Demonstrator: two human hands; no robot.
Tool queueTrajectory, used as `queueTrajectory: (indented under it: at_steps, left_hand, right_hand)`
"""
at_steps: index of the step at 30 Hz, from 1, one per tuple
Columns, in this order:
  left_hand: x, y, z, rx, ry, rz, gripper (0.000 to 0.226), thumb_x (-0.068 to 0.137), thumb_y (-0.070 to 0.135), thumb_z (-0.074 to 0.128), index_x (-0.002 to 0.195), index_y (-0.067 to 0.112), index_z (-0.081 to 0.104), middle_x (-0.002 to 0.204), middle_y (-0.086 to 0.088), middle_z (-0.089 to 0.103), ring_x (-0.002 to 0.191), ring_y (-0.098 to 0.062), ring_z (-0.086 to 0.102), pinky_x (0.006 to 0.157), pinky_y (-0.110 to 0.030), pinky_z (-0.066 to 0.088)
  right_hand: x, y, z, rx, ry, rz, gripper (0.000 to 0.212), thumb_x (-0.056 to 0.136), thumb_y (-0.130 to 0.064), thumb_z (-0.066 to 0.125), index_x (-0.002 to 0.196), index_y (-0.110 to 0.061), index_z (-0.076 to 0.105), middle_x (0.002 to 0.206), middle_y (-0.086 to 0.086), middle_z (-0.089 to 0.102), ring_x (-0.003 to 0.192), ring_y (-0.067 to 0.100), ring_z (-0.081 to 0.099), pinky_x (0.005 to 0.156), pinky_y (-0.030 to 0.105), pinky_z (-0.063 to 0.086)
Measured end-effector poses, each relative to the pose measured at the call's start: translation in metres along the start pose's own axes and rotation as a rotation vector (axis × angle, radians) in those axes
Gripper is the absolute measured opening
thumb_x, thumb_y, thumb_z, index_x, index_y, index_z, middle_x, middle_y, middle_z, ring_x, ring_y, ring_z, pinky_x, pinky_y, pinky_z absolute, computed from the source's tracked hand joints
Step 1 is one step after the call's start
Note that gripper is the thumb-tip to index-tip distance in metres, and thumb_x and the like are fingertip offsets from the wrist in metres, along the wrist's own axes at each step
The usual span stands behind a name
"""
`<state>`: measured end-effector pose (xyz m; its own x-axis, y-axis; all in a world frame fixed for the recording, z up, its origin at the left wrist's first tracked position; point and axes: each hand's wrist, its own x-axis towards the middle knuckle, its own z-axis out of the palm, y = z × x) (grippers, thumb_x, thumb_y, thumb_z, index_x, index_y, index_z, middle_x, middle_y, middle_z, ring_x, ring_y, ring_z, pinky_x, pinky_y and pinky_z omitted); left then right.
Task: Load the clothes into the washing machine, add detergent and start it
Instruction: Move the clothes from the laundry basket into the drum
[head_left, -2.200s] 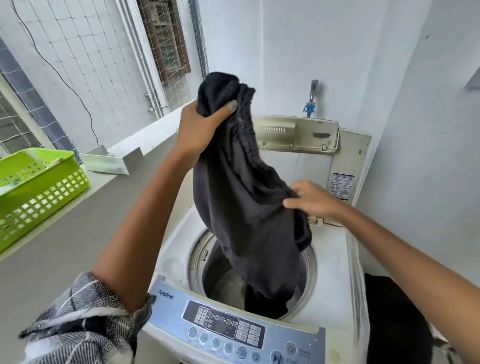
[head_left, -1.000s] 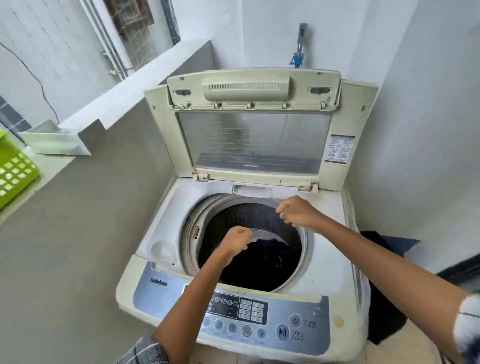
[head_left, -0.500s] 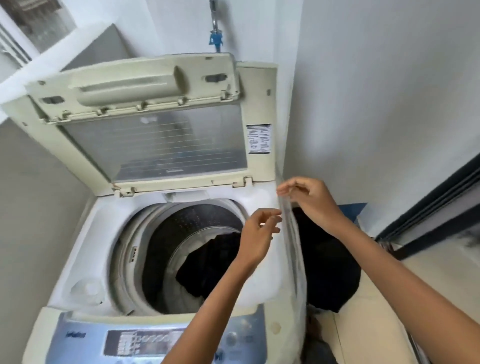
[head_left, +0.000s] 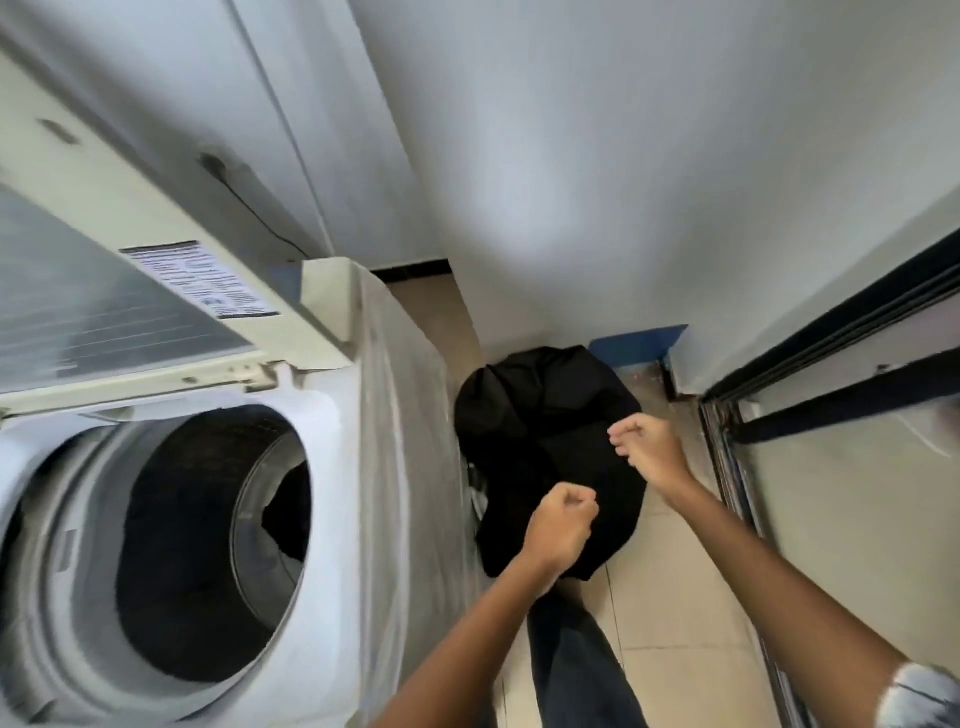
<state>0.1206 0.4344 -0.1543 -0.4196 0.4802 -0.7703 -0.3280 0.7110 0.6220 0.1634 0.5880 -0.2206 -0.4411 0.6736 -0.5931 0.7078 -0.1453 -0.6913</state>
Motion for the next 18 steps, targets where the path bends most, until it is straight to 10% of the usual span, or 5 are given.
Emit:
queueTrajectory:
  at_steps: [18]
  left_hand:
    - [0.128,-0.111,-0.022,0.355,0.211,-0.254,0.028,0.095,0.023,0.049,0.122,0.017,0.055,0.118,-0.006,0.061,0.105,-0.024,0.059,0.091,-0.033,0.048]
  right_hand:
    - [0.158,0.083,0.123,-1.114,-0.354,-0.282,0.053,0.091,-0.024,0.057,0.140,-0.016,0.038,0.141,0.003,0.044,0.130,0.027,0.035,0.105,0.045,0.030]
